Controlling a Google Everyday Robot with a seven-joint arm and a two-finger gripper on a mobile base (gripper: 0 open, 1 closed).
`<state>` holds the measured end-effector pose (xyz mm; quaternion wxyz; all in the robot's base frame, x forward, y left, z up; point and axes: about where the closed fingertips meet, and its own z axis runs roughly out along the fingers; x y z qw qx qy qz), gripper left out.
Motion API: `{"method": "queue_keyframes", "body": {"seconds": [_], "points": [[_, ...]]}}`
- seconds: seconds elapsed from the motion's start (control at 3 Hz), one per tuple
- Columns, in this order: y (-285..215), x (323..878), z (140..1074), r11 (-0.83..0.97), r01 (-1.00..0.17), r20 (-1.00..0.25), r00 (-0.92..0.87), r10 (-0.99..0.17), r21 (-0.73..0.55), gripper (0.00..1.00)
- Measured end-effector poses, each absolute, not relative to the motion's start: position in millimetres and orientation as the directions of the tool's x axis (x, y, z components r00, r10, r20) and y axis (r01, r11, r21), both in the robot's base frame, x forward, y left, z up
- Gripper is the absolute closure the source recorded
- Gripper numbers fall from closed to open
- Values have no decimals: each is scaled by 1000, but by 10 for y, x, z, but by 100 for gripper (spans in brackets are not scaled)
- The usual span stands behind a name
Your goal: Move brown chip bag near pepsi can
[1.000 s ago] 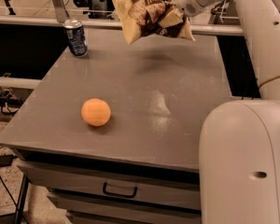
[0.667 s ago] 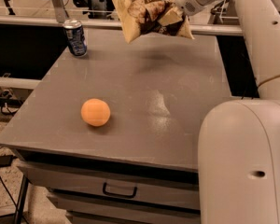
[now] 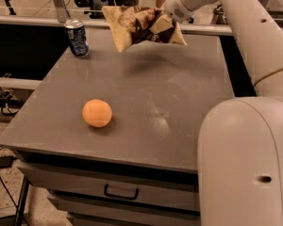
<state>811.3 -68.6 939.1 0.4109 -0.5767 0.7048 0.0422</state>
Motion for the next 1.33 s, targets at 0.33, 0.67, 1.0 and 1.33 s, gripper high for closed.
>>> {"method": "queue_keyframes", "body": {"seconds": [0.33,0.67,1.0,1.33], "points": [[-559,8040,9324,309,-859,-586,-13,-810,-407,100],[-443,7991,9288,308,-870,-568,-39,-822,-386,100],[-350,7959,9266,337,-880,-583,-86,-808,-336,100],[-257,7941,9193,376,-885,-572,-164,-803,-274,100]]}}
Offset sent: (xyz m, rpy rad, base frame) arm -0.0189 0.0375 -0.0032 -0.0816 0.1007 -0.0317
